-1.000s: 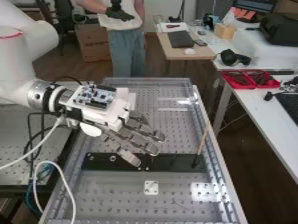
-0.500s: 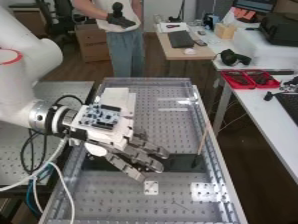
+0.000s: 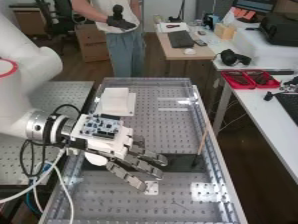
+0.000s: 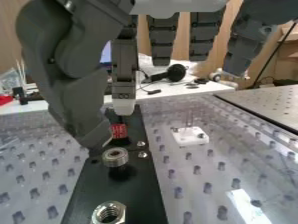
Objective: Grab the bearing and place it in the white container
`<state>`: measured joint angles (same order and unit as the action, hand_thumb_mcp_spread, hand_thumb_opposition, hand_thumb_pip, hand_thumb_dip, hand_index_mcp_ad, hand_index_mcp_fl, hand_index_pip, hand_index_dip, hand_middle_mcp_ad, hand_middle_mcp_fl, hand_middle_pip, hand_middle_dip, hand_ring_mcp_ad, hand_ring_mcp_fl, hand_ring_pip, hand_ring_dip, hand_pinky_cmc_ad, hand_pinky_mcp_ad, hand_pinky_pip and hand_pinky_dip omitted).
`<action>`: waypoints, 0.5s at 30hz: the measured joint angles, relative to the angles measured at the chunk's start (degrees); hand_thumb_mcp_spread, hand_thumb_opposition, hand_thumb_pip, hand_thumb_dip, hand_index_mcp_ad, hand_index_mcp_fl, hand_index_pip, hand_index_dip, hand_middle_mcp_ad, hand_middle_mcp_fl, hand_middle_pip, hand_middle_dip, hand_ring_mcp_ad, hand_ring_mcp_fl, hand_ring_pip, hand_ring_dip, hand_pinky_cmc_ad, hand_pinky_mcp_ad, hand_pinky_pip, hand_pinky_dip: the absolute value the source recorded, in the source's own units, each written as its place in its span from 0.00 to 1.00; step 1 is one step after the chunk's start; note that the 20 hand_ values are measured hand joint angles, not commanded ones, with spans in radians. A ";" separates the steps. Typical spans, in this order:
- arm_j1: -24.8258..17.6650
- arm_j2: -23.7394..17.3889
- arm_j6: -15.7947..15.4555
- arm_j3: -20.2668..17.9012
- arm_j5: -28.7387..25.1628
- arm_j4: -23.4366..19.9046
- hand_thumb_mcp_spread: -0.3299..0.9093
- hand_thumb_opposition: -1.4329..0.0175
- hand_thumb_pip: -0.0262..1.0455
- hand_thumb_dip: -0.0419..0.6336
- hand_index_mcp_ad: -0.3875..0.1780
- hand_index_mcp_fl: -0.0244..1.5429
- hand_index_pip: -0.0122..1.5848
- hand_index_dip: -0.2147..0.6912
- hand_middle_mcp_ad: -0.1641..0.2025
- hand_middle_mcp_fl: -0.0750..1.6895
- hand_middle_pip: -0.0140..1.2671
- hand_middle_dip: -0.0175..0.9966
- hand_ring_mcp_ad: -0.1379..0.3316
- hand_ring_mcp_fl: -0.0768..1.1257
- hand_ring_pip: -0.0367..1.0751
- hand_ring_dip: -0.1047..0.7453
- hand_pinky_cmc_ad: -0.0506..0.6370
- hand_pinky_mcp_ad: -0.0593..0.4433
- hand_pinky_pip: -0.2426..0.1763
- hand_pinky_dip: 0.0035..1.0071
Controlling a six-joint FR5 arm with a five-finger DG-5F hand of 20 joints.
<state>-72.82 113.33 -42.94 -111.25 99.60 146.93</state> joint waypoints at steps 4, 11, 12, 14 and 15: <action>0.11 0.29 0.13 0.02 0.49 -0.74 0.58 0.37 0.60 0.46 0.48 0.02 0.89 0.48 0.63 0.04 0.11 0.17 0.67 0.06 0.11 0.23 0.70 0.74 0.32 0.17; -0.01 1.21 -0.88 0.65 1.25 -0.58 0.58 0.38 0.60 0.46 0.48 0.02 0.89 0.51 0.63 0.04 0.11 0.17 0.67 0.06 0.11 0.23 0.70 0.73 0.32 0.17; -0.03 1.26 -0.94 0.71 1.30 -0.49 0.58 0.37 0.60 0.46 0.47 0.02 0.89 0.52 0.64 0.04 0.11 0.17 0.67 0.06 0.11 0.23 0.70 0.74 0.32 0.17; -0.07 1.33 -1.13 0.81 1.35 -0.35 0.60 0.38 0.60 0.46 0.47 0.02 0.89 0.53 0.63 0.04 0.11 0.17 0.67 0.06 0.11 0.23 0.70 0.73 0.32 0.17; -0.08 1.36 -1.17 0.85 1.36 -0.27 0.60 0.38 0.60 0.45 0.47 0.02 0.90 0.53 0.64 0.04 0.11 0.17 0.67 0.06 0.11 0.23 0.70 0.73 0.32 0.17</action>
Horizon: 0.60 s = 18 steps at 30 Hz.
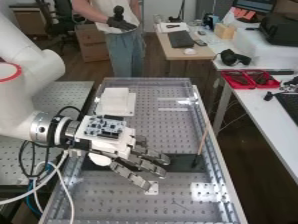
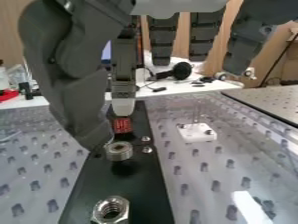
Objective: Grab the bearing and place it in the white container
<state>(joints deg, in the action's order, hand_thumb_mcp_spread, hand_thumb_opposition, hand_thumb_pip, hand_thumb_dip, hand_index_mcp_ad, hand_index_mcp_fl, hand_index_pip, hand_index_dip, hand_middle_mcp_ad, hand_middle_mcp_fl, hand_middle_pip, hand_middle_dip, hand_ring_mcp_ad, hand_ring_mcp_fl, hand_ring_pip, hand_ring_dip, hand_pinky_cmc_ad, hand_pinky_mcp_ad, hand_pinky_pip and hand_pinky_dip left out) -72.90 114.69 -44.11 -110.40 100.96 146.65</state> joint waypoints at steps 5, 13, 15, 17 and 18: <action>-0.10 0.22 -0.48 0.35 0.13 0.68 0.61 0.37 0.61 0.45 0.46 0.02 0.90 0.55 0.63 0.04 0.11 0.17 0.63 0.06 0.11 0.23 0.70 0.73 0.32 0.17; -0.07 0.56 -0.90 0.57 0.39 0.66 0.61 0.36 0.61 0.48 0.44 0.02 0.90 0.56 0.63 0.04 0.11 0.17 0.64 0.06 0.11 0.23 0.70 0.73 0.32 0.17; -0.07 0.66 -1.00 0.61 0.42 0.37 0.63 0.36 0.61 0.48 0.43 0.02 0.90 0.57 0.63 0.04 0.11 0.17 0.64 0.06 0.11 0.23 0.70 0.73 0.32 0.17; -0.07 0.78 -1.09 0.63 0.41 0.09 0.63 0.36 0.61 0.48 0.43 0.02 0.90 0.56 0.63 0.04 0.11 0.17 0.62 0.06 0.11 0.23 0.70 0.74 0.32 0.17; -0.07 0.90 -1.11 0.61 0.35 -0.11 0.63 0.36 0.61 0.48 0.43 0.02 0.90 0.56 0.63 0.04 0.11 0.17 0.61 0.06 0.11 0.23 0.70 0.74 0.32 0.17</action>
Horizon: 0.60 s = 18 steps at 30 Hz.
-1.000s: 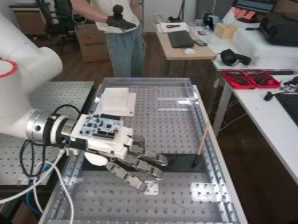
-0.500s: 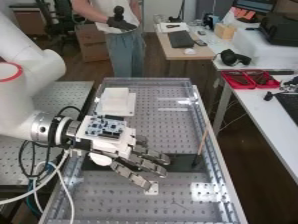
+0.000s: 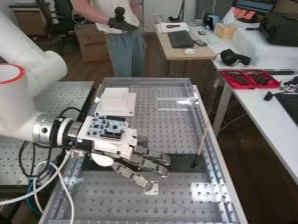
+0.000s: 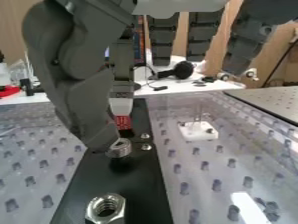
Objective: Grab the bearing and place it in the white container
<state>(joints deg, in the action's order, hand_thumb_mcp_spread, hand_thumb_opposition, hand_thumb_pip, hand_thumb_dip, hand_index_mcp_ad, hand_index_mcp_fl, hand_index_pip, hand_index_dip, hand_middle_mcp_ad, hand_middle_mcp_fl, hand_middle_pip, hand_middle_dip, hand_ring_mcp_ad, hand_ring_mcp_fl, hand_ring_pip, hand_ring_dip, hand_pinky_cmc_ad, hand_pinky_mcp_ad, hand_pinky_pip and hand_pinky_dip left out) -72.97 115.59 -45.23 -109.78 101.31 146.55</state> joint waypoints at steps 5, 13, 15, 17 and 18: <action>-0.02 0.59 0.03 0.01 -0.19 -1.01 0.63 0.36 0.60 0.48 0.43 0.02 0.90 0.56 0.63 0.04 0.11 0.17 0.60 0.06 0.11 0.23 0.70 0.70 0.32 0.17; -0.02 1.25 -0.38 0.09 -0.21 -1.33 0.63 0.36 0.60 0.48 0.43 0.02 0.90 0.56 0.63 0.04 0.11 0.17 0.60 0.06 0.11 0.23 0.70 0.70 0.32 0.17; -0.06 1.38 -0.49 0.12 -0.28 -1.29 0.63 0.36 0.60 0.49 0.43 0.02 0.90 0.56 0.63 0.04 0.11 0.17 0.60 0.06 0.11 0.23 0.70 0.70 0.32 0.17; -0.16 1.51 -0.54 0.15 -0.35 -1.19 0.63 0.36 0.60 0.49 0.43 0.02 0.90 0.56 0.63 0.04 0.11 0.17 0.60 0.06 0.11 0.23 0.70 0.70 0.32 0.17; -0.25 1.61 -0.54 0.15 -0.39 -1.12 0.63 0.36 0.60 0.49 0.43 0.02 0.90 0.56 0.63 0.04 0.11 0.17 0.60 0.06 0.11 0.23 0.70 0.70 0.32 0.17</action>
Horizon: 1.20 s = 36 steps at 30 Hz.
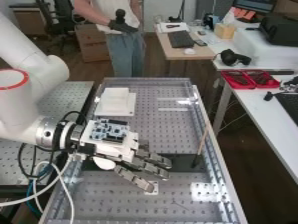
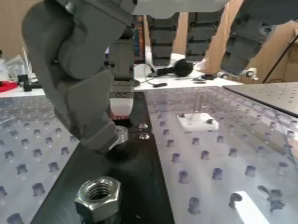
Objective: Grab the bearing and place it in the white container
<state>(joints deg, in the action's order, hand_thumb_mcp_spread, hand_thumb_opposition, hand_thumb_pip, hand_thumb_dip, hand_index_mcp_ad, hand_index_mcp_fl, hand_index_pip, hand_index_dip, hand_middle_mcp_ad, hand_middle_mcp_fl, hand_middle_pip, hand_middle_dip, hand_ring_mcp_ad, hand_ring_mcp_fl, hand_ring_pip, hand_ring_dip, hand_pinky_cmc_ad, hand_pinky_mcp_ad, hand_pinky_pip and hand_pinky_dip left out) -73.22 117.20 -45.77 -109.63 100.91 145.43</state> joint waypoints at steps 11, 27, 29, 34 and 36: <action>-0.26 0.18 0.30 -0.22 -0.62 -0.22 0.63 0.36 0.60 0.49 0.43 0.02 0.91 0.56 0.62 0.04 0.11 0.17 0.60 0.06 0.11 0.23 0.70 0.70 0.32 0.17; 0.06 0.50 0.12 0.22 -0.51 0.09 0.64 0.36 0.59 0.48 0.43 0.02 0.93 0.54 0.62 0.04 0.11 0.17 0.60 0.06 0.11 0.23 0.67 0.70 0.32 0.17; 0.05 0.53 0.07 0.27 -0.50 0.15 0.64 0.36 0.59 0.48 0.43 0.02 0.93 0.54 0.62 0.04 0.11 0.17 0.60 0.06 0.11 0.23 0.67 0.70 0.32 0.17; 0.02 0.57 0.10 0.28 -0.58 0.22 0.64 0.36 0.59 0.49 0.43 0.02 0.93 0.53 0.62 0.04 0.11 0.17 0.61 0.06 0.11 0.23 0.67 0.70 0.32 0.17; -0.06 0.61 0.15 0.27 -0.67 0.32 0.64 0.36 0.59 0.50 0.43 0.02 0.93 0.53 0.62 0.04 0.11 0.17 0.61 0.06 0.11 0.23 0.67 0.70 0.32 0.17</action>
<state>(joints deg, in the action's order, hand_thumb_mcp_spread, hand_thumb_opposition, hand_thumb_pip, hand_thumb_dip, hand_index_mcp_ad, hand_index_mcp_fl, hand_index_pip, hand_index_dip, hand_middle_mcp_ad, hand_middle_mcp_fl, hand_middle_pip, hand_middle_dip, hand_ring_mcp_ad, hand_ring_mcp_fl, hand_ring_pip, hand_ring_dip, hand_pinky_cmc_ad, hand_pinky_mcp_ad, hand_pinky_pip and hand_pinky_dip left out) -73.28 117.80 -45.62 -109.36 100.25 145.75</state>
